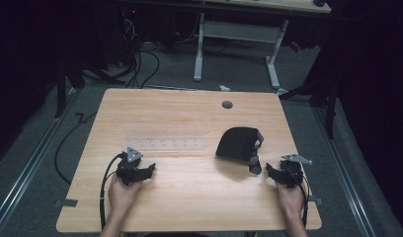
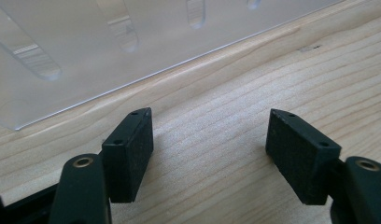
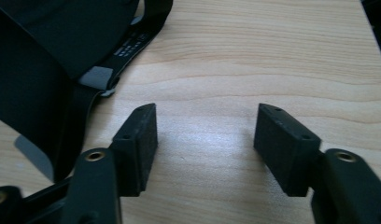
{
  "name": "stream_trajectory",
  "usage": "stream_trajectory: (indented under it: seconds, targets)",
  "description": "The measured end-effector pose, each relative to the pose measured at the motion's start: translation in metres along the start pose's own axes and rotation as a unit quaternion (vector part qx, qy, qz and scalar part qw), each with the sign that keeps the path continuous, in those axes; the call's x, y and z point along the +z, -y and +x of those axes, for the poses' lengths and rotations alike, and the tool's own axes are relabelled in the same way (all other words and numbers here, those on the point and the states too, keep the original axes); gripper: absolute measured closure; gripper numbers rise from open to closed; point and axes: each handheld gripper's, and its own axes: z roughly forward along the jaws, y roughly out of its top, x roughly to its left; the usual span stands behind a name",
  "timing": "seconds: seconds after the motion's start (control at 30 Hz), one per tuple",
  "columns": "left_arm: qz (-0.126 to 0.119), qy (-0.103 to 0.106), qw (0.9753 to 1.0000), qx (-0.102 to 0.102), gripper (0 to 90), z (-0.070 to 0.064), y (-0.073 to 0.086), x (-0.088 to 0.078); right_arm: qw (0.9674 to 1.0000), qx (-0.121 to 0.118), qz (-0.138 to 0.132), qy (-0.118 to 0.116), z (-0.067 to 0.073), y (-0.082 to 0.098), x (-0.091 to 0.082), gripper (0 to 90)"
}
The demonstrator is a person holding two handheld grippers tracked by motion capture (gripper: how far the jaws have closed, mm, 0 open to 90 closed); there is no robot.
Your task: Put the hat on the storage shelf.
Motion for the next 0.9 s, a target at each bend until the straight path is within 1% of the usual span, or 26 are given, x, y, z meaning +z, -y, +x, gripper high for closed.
stream_trajectory:
  seconds: [0.03, 0.07, 0.1, 0.13, 0.17, 0.2, 0.27, 0.3, 0.37, 0.4, 0.43, 0.6, 0.7, 0.77, 0.8, 0.87, 0.9]
  targets:
    - [0.001, 0.0, 1.0, 0.001, 32.4, 0.0, 0.0, 0.0, 0.9999, 0.006, 0.006, -0.011, -0.001, -0.003, -0.001, 41.9]
    - [0.001, 0.0, 1.0, 0.001, 32.3, 0.0, 0.0, 0.0, 0.9999, 0.006, 0.006, -0.011, -0.001, -0.003, -0.001, 41.9]
    - [0.0, 0.0, 1.0, 0.0, 32.3, 0.0, 0.0, 0.0, 0.9998, 0.01, 0.005, -0.019, -0.001, -0.004, -0.001, 42.1]
    - [0.001, 0.0, 1.0, 0.0, 32.2, 0.0, 0.0, 0.0, 0.9997, 0.009, 0.0, -0.023, -0.001, -0.005, -0.002, 42.6]
    - [0.001, 0.001, 1.0, 0.0, 32.2, 0.0, 0.0, 0.0, 0.9994, 0.014, -0.009, -0.03, -0.002, -0.006, -0.004, 42.7]
    - [0.0, 0.001, 1.0, -0.002, 32.1, 0.0, 0.0, 0.0, 0.9992, 0.019, -0.011, -0.035, -0.002, -0.007, -0.004, 42.5]
    - [0.001, 0.001, 1.0, 0.0, 32.1, 0.0, 0.0, 0.0, 0.9991, 0.019, -0.004, -0.038, -0.002, -0.011, -0.005, 41.9]
    - [0.0, 0.0, 1.0, -0.001, 32.1, 0.0, 0.0, 0.0, 0.999, 0.018, -0.007, -0.04, -0.003, -0.012, -0.006, 41.8]
    - [0.0, 0.0, 1.0, -0.001, 32.0, 0.0, 0.0, 0.0, 0.9979, 0.022, -0.025, -0.056, -0.004, -0.019, -0.009, 41.0]
    - [0.0, 0.0, 1.0, -0.001, 32.0, 0.0, 0.0, 0.0, 0.9979, 0.022, -0.025, -0.056, -0.004, -0.019, -0.009, 41.0]
    - [0.0, 0.0, 1.0, -0.001, 32.0, 0.0, 0.0, 0.0, 0.9975, 0.025, -0.021, -0.062, -0.004, -0.022, -0.01, 39.3]
    - [0.0, 0.0, 1.0, -0.001, 31.9, 0.0, 0.0, 0.0, 0.9969, 0.015, -0.022, -0.073, -0.003, -0.038, -0.009, 37.2]
    - [0.0, 0.0, 1.0, 0.0, 31.9, 0.0, 0.0, 0.0, 0.9957, 0.016, -0.021, -0.089, -0.003, -0.047, -0.004, 36.5]
    - [0.0, 0.0, 1.0, 0.0, 31.9, 0.0, 0.0, 0.0, 0.9953, 0.016, -0.024, -0.092, -0.003, -0.051, -0.001, 36.0]
    - [0.0, -0.001, 1.0, 0.0, 31.8, 0.0, 0.0, 0.0, 0.9951, 0.018, -0.02, -0.095, -0.003, -0.054, 0.001, 35.5]
    - [0.0, -0.001, 1.0, -0.001, 31.8, 0.0, 0.0, 0.0, 0.9954, 0.013, -0.019, -0.093, -0.002, -0.059, 0.004, 35.0]
    - [0.0, -0.001, 1.0, 0.0, 31.8, 0.0, 0.0, 0.0, 0.9952, 0.01, -0.023, -0.095, -0.002, -0.062, 0.005, 35.0]
